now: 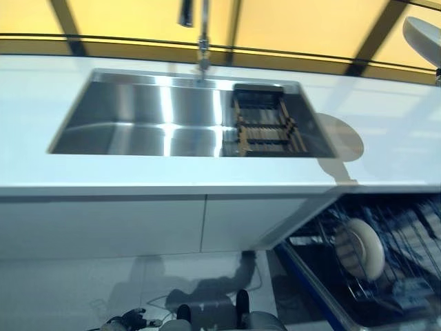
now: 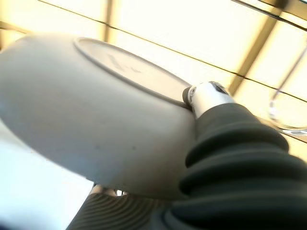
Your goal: Take plates into dishwasher
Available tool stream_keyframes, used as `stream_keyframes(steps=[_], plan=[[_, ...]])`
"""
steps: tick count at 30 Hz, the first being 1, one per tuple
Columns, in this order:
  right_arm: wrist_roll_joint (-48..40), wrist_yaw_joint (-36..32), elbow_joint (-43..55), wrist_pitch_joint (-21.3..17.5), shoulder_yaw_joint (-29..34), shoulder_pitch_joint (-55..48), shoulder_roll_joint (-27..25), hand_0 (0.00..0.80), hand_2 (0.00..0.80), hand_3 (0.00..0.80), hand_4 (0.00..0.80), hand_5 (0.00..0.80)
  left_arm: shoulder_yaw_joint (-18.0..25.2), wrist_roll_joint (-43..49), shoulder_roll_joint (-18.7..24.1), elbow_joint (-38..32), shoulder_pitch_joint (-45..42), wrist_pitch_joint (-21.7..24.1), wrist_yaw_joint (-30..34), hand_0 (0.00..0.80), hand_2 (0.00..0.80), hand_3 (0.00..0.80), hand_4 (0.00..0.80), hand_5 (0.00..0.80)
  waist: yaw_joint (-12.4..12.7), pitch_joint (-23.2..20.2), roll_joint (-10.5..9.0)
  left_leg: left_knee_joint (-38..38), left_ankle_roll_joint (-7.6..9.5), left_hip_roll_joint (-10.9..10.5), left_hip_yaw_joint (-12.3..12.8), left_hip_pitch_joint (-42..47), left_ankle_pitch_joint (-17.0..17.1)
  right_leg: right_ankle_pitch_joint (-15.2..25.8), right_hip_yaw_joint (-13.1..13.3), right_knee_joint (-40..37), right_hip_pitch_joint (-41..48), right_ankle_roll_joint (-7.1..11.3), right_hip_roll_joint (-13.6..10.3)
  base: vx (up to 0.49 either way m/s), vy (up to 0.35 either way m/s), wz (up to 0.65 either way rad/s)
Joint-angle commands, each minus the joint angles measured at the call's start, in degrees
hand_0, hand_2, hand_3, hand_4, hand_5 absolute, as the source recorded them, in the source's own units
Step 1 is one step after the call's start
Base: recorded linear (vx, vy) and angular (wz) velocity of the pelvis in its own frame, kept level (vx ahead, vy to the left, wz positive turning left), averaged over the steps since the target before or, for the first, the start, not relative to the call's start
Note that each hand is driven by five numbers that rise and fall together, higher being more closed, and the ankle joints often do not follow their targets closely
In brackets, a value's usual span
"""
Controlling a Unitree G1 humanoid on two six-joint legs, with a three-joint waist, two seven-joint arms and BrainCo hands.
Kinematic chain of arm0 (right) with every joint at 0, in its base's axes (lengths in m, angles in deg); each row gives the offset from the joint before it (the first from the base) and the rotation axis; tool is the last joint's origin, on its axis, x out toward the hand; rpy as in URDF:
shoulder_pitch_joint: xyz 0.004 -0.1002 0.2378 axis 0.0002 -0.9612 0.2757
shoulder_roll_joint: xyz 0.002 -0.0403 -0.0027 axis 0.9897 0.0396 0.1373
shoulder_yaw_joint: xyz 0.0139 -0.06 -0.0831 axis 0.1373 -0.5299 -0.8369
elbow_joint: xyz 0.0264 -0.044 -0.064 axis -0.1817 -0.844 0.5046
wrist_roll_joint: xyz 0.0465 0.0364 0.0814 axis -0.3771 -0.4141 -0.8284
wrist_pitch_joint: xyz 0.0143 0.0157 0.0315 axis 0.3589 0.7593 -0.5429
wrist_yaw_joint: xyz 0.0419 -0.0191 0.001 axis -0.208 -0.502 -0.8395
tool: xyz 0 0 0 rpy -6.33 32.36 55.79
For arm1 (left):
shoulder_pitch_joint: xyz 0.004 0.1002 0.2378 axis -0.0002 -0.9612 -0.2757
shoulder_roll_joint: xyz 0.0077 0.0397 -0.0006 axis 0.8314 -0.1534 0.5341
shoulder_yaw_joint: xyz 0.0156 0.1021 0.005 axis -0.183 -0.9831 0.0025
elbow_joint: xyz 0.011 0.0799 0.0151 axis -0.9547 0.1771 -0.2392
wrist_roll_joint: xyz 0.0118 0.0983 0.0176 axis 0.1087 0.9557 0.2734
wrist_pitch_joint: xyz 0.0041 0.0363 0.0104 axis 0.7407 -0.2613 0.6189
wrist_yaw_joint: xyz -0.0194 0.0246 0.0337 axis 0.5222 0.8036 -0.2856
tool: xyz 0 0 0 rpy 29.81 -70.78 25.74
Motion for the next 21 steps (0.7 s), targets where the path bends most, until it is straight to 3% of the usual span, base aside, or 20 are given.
stream_keyframes(steps=[1,5,8,11,13,21], plan=[[-4.80,0.31,2.00,3.31,0.16,5.54,-0.30,0.800,0.800,0.800,0.800,0.800,0.58,2.11,1.60,1.68,1.29,-1.36,-0.44,0.000,0.000,0.000,0.000,0.000,1.67,-3.29,0.05,1.45,0.09,-1.09,0.26,0.94,-5.14,0.65,-1.58,7.04,-1.04,-0.70,-8.03,-0.172,-0.041,-0.73],[-8.20,-0.45,2.68,2.24,1.25,3.62,0.62,0.800,0.800,0.800,0.800,0.800,-0.01,0.81,2.04,3.42,3.04,-0.77,-0.50,0.000,0.000,0.000,0.000,0.000,1.54,-4.78,0.35,1.54,0.02,0.80,2.83,-0.63,-4.17,-1.61,-1.76,7.65,3.63,-1.85,-10.03,-0.179,-0.109,-0.60],[-8.78,-0.74,2.32,1.05,1.72,1.85,3.55,0.800,0.800,0.800,0.800,0.800,-1.04,-0.22,2.08,4.68,4.43,0.59,-0.69,0.000,0.000,0.000,0.000,0.000,1.55,-5.66,0.29,0.69,-0.29,1.79,5.51,-1.18,-3.70,-2.18,-2.96,6.33,6.33,-1.11,-11.63,-0.142,-0.184,-0.69],[-8.48,-0.92,2.44,0.61,1.91,0.61,5.69,0.800,0.800,0.800,0.800,0.800,-1.48,-0.37,1.91,4.82,5.43,1.12,-1.14,0.000,0.000,0.000,0.000,0.000,1.38,-5.87,0.12,0.35,-0.61,2.63,6.92,-1.07,-3.42,-2.98,-3.81,4.38,7.33,-0.63,-11.60,-0.085,-0.264,-0.95],[-8.97,-1.33,2.90,0.52,2.11,-0.30,6.66,0.800,0.800,0.800,0.800,0.800,-1.85,-0.07,1.92,4.41,5.69,1.21,-1.33,0.000,0.000,0.000,0.000,0.000,1.22,-5.78,0.33,0.37,-1.02,3.64,7.82,-1.03,-3.14,-4.93,-4.45,3.02,7.49,-0.80,-10.60,-0.064,-0.305,-0.48],[-12.42,-4.50,7.34,2.24,3.46,-3.42,10.16,0.800,0.800,0.800,0.800,0.800,-2.70,1.53,0.68,3.41,6.33,2.49,-0.77,0.000,0.000,0.000,0.000,0.000,-0.51,-4.30,1.25,0.71,-3.52,6.81,7.15,-1.89,-1.17,-9.98,-1.84,0.89,5.98,-1.83,-5.79,-0.011,-0.314,-0.18]])
